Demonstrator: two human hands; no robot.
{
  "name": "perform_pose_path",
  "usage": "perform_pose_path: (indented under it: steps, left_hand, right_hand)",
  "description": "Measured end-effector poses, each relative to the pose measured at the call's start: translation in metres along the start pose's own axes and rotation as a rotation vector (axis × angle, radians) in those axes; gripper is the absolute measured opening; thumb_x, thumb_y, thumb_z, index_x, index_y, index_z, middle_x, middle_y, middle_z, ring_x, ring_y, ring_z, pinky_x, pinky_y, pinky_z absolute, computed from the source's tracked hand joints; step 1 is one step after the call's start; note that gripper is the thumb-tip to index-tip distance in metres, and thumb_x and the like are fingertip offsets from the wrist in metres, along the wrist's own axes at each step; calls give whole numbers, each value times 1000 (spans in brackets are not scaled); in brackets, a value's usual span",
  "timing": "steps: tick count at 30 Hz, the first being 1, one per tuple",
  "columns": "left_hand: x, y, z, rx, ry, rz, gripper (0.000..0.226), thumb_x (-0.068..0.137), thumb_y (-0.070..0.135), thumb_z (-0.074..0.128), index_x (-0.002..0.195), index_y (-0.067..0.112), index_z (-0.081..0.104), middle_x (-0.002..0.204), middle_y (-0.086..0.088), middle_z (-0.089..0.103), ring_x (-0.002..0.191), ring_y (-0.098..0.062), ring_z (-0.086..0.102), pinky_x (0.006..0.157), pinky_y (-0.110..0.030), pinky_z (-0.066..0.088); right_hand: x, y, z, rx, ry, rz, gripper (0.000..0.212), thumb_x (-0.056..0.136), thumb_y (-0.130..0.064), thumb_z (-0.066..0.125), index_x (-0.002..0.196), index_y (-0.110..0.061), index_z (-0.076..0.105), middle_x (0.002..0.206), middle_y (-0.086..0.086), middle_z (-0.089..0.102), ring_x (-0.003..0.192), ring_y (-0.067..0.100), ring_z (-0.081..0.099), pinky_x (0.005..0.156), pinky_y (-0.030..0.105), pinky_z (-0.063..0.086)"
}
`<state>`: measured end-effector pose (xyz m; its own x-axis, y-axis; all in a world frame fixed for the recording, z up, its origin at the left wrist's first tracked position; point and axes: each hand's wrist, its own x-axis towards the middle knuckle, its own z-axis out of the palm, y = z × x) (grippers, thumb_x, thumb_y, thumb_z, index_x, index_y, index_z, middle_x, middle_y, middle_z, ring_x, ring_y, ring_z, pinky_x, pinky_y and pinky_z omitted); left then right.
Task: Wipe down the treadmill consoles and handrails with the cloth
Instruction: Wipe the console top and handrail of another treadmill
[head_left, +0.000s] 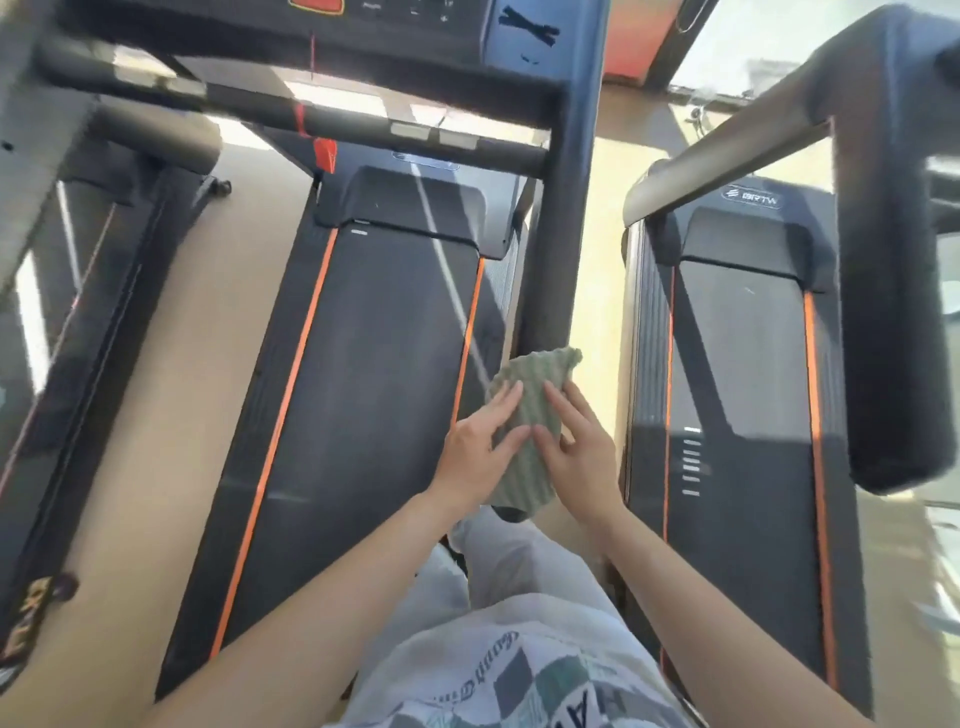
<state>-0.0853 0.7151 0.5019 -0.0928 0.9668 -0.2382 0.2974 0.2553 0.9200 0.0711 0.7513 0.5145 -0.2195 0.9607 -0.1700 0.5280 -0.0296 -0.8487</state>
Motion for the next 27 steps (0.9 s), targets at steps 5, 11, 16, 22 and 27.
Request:
perform_pose_path:
  steps: [5,11,16,22,27]
  left_hand:
    - [39,8,-9,6,-62,12,57,99,21,65,152,29,44,161,6,37,147,-2,33,122,-32,33]
    - [101,19,-18,61,-122,53,57,101,24,63,153,28,41,163,6,31,148,-2,28,123,-29,29]
    - [148,29,-26,86,-156,85,56,100,22,63,153,28,42,165,5,27,142,12,19,115,-8,22]
    - [159,23,-30,70,-209,146,57,101,26,62,154,27,40,167,6,19,141,13,14,116,-13,23]
    - [134,5,-37,50,-308,178,62,100,27,65,156,29,37,167,7,17,147,5,13,124,-39,29]
  right_hand:
    - [39,-8,-6,2,9,59,56,96,-19,65,148,-28,46,158,-5,38,119,-24,42,102,15,44]
    - [95,-6,-16,37,-10,107,58,96,-32,65,149,-39,42,153,-6,47,131,11,54,105,43,50]
    - [126,-13,-16,37,53,144,55,97,-34,63,149,-36,44,148,-2,53,126,18,58,102,44,53]
    - [118,-24,-4,67,149,218,51,100,-32,60,149,-32,46,145,-2,56,125,18,58,101,41,53]
    - [70,-33,14,26,232,287,51,98,-35,61,147,-36,48,144,-8,57,124,11,58,105,39,49]
